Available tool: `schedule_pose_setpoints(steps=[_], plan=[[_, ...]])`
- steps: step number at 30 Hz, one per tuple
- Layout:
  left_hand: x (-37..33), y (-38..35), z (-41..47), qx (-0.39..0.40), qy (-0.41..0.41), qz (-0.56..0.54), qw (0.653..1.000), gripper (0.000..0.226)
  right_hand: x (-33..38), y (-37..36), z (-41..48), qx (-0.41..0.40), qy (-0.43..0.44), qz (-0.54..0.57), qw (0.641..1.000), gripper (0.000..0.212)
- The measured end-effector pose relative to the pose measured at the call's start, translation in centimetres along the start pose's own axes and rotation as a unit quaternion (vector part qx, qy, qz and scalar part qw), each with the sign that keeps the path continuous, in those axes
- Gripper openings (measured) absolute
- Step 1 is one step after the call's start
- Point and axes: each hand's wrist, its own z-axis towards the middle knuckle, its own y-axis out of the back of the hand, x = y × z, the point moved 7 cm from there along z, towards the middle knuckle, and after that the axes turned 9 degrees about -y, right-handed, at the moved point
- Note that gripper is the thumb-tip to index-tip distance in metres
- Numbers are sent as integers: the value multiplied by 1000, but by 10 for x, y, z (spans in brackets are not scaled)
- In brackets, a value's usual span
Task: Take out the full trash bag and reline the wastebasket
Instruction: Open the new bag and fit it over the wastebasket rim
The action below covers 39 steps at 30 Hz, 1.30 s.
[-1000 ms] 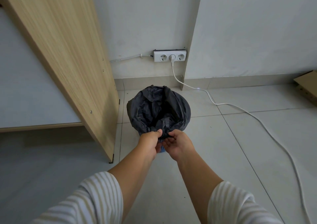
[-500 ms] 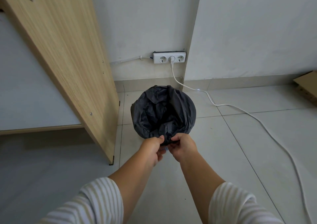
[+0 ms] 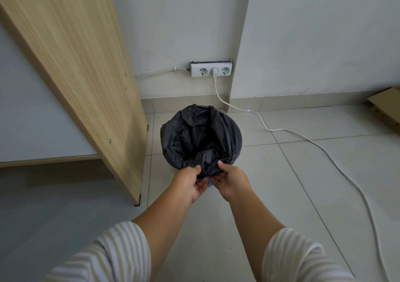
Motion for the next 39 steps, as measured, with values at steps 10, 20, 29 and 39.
schedule_pose_setpoints(steps=[10, 20, 29, 39], plan=[[6, 4, 0, -31, -56, -131, 989, 24, -1, -10, -3, 19, 1, 9, 1000, 24], [3, -3, -5, 2, -74, -142, 987, 26, 0, -6, 0, -6, 20, -8, 1000, 30], [-15, 12, 6, -29, -118, -115, 986, 40, 23, 16, -2, -27, 17, 7, 999, 23], [-23, 20, 7, -13, -123, -102, 987, 36, 35, 19, 5, -58, 23, 47, 997, 12]])
